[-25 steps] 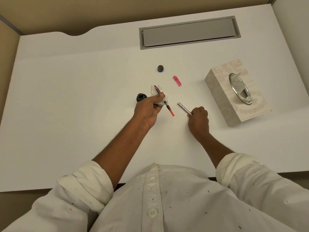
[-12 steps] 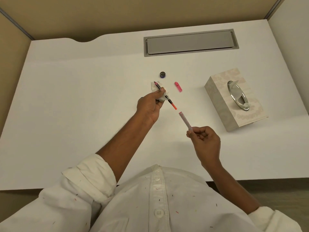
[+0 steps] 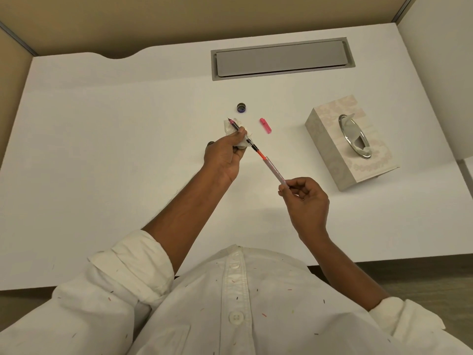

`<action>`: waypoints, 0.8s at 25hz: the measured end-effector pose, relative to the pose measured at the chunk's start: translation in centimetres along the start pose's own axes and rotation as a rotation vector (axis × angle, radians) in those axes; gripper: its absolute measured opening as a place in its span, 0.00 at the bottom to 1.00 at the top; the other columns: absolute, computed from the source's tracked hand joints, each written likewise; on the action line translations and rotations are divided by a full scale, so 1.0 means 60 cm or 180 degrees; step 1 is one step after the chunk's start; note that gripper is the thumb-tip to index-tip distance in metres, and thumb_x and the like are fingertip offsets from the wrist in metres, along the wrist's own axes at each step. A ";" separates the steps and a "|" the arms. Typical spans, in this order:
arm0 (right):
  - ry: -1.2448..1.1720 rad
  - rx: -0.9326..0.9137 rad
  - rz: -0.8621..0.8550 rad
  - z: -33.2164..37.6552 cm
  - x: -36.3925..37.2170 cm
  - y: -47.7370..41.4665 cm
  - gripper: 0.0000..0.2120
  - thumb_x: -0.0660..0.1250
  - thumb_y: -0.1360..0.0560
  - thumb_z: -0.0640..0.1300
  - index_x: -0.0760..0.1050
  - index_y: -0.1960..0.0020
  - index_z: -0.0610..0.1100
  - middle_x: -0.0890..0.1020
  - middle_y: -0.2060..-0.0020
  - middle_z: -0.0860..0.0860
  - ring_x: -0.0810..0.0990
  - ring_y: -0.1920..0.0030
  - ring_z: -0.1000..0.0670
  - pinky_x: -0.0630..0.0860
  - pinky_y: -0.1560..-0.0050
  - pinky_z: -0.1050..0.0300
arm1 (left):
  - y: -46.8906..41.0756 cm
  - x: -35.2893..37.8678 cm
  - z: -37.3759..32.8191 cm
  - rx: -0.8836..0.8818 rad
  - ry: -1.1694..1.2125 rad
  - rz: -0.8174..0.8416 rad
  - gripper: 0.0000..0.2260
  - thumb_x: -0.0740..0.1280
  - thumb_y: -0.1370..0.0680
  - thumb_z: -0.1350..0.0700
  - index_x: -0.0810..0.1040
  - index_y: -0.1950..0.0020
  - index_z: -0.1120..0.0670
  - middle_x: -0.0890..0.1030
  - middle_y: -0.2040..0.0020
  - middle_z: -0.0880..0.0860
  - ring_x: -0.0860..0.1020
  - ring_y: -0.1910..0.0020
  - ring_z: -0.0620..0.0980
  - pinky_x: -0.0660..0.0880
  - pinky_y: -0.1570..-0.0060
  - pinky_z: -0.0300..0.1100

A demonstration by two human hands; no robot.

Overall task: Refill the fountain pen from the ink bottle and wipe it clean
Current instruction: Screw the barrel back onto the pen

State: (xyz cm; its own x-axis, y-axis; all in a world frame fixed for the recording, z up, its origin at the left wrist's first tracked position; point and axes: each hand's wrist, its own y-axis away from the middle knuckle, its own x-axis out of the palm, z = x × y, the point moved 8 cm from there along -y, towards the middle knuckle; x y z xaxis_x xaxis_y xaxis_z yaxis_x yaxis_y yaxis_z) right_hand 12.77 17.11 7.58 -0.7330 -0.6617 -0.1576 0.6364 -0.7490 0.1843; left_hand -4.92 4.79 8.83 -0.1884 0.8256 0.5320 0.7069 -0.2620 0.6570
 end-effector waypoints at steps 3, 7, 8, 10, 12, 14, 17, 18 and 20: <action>0.0009 -0.0020 0.0000 0.004 0.003 -0.004 0.05 0.73 0.29 0.37 0.78 0.58 0.44 0.84 0.64 0.51 0.84 0.62 0.53 0.80 0.59 0.63 | -0.001 -0.003 0.004 0.0003 0.0007 -0.0009 0.05 0.67 0.28 0.72 0.77 0.59 0.64 0.80 0.69 0.54 0.80 0.71 0.46 0.77 0.47 0.46; 0.0061 -0.0032 -0.0034 0.002 0.001 -0.005 0.05 0.72 0.29 0.37 0.78 0.58 0.44 0.84 0.64 0.51 0.84 0.62 0.53 0.80 0.58 0.62 | -0.005 -0.002 0.000 0.0039 0.0029 0.0011 0.04 0.67 0.28 0.72 0.77 0.58 0.64 0.79 0.65 0.55 0.80 0.69 0.47 0.77 0.46 0.48; 0.0080 -0.0023 -0.0060 0.000 -0.003 -0.005 0.05 0.72 0.29 0.36 0.78 0.58 0.44 0.84 0.64 0.51 0.84 0.62 0.53 0.80 0.58 0.60 | -0.006 -0.001 -0.001 0.0044 0.0029 0.0013 0.04 0.67 0.28 0.71 0.77 0.58 0.64 0.79 0.64 0.56 0.80 0.68 0.48 0.77 0.46 0.48; 0.0082 -0.0002 -0.0074 -0.004 -0.008 -0.004 0.05 0.72 0.29 0.36 0.78 0.58 0.44 0.84 0.63 0.51 0.85 0.61 0.53 0.80 0.57 0.59 | -0.009 -0.002 -0.004 0.0054 0.0032 -0.0008 0.04 0.67 0.28 0.71 0.77 0.59 0.64 0.79 0.63 0.57 0.80 0.68 0.48 0.78 0.47 0.47; 0.0062 -0.0006 -0.0035 -0.006 -0.009 -0.003 0.06 0.72 0.29 0.36 0.79 0.57 0.45 0.84 0.63 0.52 0.85 0.61 0.53 0.80 0.57 0.60 | -0.011 -0.003 -0.005 0.0059 0.0036 -0.0031 0.04 0.67 0.28 0.72 0.77 0.60 0.64 0.79 0.63 0.56 0.80 0.69 0.47 0.77 0.47 0.47; 0.0052 -0.0018 -0.0022 -0.004 -0.008 -0.003 0.06 0.72 0.29 0.36 0.79 0.57 0.45 0.84 0.63 0.53 0.85 0.61 0.53 0.79 0.58 0.61 | -0.012 -0.004 -0.002 0.0046 0.0038 -0.0036 0.04 0.67 0.28 0.72 0.77 0.59 0.64 0.79 0.63 0.57 0.80 0.68 0.48 0.77 0.45 0.48; 0.0023 -0.0027 -0.0033 -0.001 -0.006 -0.004 0.06 0.72 0.29 0.36 0.78 0.57 0.45 0.84 0.63 0.53 0.85 0.61 0.52 0.80 0.57 0.61 | -0.012 -0.003 0.005 0.0017 -0.0023 -0.0042 0.05 0.67 0.28 0.72 0.76 0.57 0.64 0.79 0.61 0.57 0.80 0.63 0.49 0.77 0.45 0.48; 0.0026 -0.0029 -0.0031 0.001 -0.004 -0.004 0.05 0.72 0.29 0.36 0.78 0.57 0.45 0.84 0.63 0.52 0.85 0.61 0.52 0.80 0.57 0.61 | -0.011 -0.003 0.006 0.0016 -0.0044 -0.0041 0.05 0.67 0.28 0.72 0.76 0.57 0.64 0.79 0.60 0.57 0.80 0.63 0.49 0.77 0.45 0.48; 0.0043 -0.0027 -0.0026 0.003 -0.001 -0.004 0.06 0.72 0.29 0.36 0.78 0.57 0.44 0.84 0.63 0.52 0.85 0.61 0.52 0.80 0.57 0.60 | -0.011 -0.002 0.008 0.0008 -0.0060 -0.0022 0.05 0.67 0.28 0.72 0.76 0.58 0.64 0.79 0.62 0.56 0.80 0.65 0.48 0.77 0.44 0.48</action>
State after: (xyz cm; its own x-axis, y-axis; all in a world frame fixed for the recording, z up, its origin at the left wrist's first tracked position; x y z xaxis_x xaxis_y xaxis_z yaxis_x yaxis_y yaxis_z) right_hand 12.61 17.37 7.71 -0.7349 -0.6559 -0.1723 0.6325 -0.7546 0.1749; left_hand -5.05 5.09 8.05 -0.1805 0.8366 0.5172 0.7073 -0.2550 0.6593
